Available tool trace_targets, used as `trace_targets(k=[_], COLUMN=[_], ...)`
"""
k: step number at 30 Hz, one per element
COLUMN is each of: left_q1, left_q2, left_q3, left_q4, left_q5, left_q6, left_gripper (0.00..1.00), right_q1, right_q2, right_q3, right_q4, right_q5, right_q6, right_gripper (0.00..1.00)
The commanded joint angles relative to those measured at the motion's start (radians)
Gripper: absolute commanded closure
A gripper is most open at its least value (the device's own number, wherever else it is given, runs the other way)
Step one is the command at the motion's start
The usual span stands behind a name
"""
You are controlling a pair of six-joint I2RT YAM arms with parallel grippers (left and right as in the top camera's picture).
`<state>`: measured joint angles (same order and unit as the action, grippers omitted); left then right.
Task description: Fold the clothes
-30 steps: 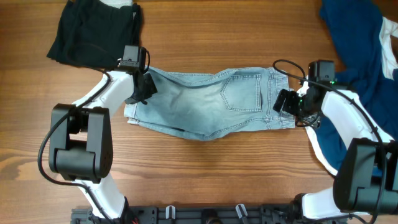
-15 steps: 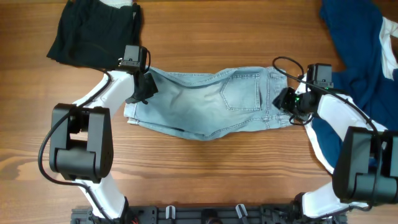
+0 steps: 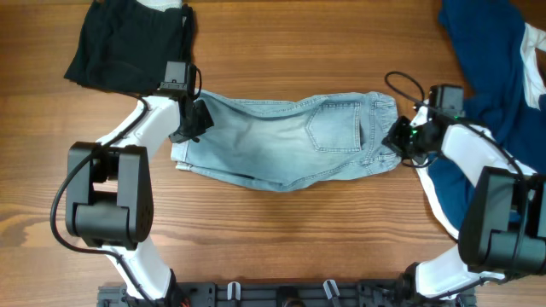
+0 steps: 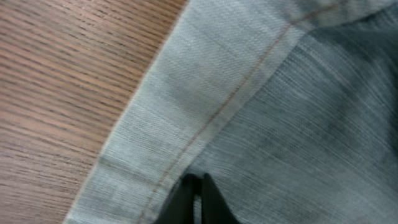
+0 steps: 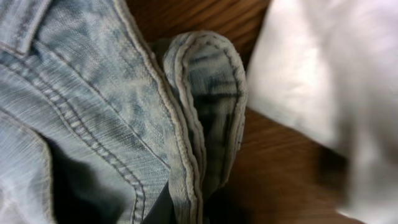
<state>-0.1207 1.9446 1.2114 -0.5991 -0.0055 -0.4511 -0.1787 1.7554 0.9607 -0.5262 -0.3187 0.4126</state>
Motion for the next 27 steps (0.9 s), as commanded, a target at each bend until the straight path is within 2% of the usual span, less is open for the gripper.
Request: trace_targets(k=[1,5,10,14,21,23,27], left_q1=[-0.003,-0.003,-0.003,-0.008,-0.01,-0.01,-0.01], left_q2=[0.055,0.055,0.055,0.055,0.055,0.055,0.055], left_q3=[-0.019,-0.019,-0.019,-0.019,-0.019,-0.019,-0.019], left_q4=[-0.02,-0.029,-0.038,-0.044,-0.04,-0.04,-0.035], left_q5=[0.052,0.151,0.244,0.245,0.245,0.245,0.245], left_q6=[-0.037,-0.056,-0.07,-0.085,-0.089,-0.089,-0.089], left_gripper=[0.96,0.96,0.96,0.96,0.96,0.96,0.96], right_q1=[-0.076,-0.104,-0.075,0.002,0.27,0.46,0.616], right_q2=[-0.046,-0.068,-0.089,-0.133,-0.169,-0.169,-0.159], right_q3=[0.126,0.257,0.384,0.446,0.454,0.454,0.454], right_q4=[-0.085,-0.23,-0.357,-0.376,-0.304,-0.186,-0.049], right_q5=[-0.016,-0.133,-0.211,-0.27,-0.285,-0.284,-0.236], right_q6=[-0.155,-0.313,-0.388,-0.379,-0.233,-0.119,0.005], right_gripper=[0.96,0.96,0.96,0.96,0.96,0.96,0.96])
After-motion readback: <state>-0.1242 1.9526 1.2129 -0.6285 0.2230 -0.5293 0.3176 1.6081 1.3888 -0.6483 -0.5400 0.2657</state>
